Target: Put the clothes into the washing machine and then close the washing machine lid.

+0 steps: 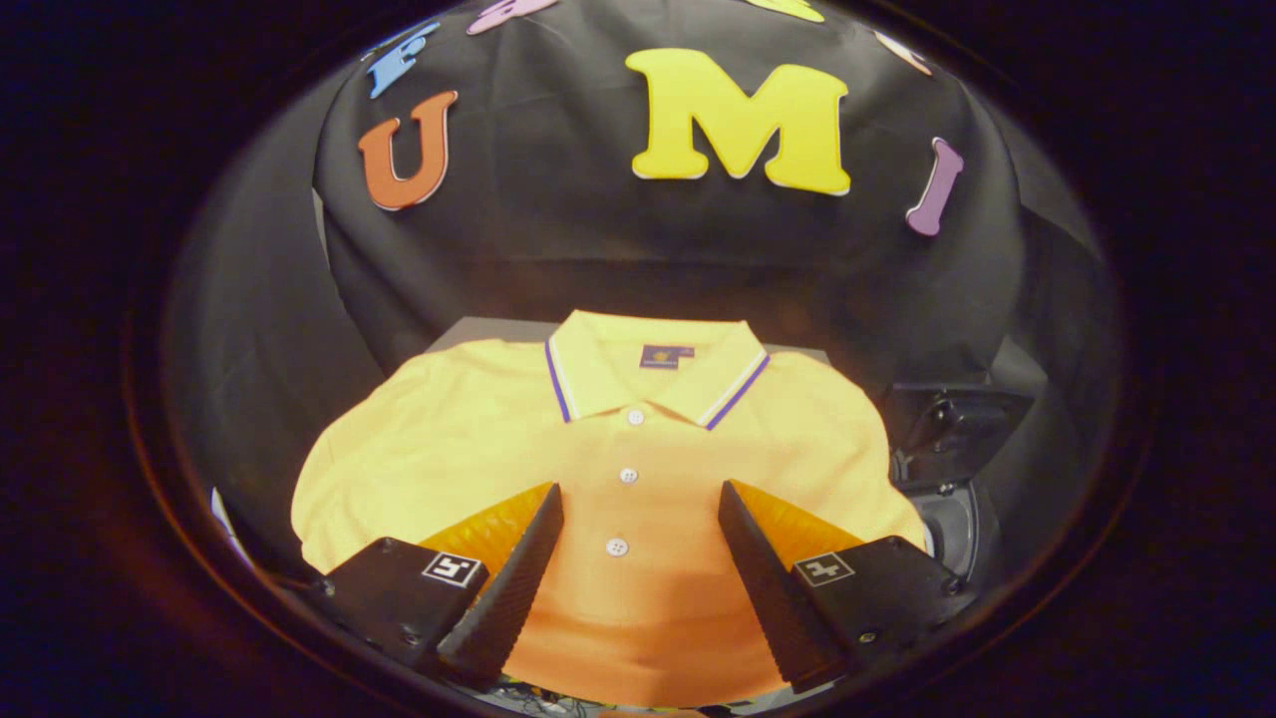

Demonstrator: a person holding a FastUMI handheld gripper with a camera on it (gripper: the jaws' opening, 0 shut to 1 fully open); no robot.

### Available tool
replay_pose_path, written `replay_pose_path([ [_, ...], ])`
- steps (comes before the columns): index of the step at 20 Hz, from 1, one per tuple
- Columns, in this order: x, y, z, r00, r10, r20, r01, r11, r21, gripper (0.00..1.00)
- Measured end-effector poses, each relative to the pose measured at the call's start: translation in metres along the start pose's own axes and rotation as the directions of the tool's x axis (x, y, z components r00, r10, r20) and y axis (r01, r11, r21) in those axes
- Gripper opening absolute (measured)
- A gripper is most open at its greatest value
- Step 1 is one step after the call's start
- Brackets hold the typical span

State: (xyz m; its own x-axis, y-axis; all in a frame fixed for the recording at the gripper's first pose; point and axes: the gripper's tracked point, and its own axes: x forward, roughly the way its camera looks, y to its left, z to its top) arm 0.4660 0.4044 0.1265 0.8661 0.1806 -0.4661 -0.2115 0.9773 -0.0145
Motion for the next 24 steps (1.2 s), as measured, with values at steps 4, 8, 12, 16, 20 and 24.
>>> replay_pose_path([
  [4,0.0,0.0018,0.0011,1.0,-0.008,-0.007,0.008,1.0,0.011,0.98],
  [8,0.0005,0.0019,-0.0006,0.999,-0.009,-0.051,0.01,1.0,0.012,0.99],
  [12,-0.0002,0.0022,-0.0018,0.996,-0.001,-0.09,0.001,1.0,-0.002,0.98],
  [16,0.0011,0.0059,0.0002,0.993,0.025,-0.114,-0.028,0.999,-0.025,0.81],
  [20,0.0033,0.0064,0.002,0.989,0.076,-0.126,-0.08,0.996,-0.025,0.4],
  [24,0.0024,0.0038,-0.0003,0.982,0.142,-0.123,-0.142,0.99,0.01,0.09],
])
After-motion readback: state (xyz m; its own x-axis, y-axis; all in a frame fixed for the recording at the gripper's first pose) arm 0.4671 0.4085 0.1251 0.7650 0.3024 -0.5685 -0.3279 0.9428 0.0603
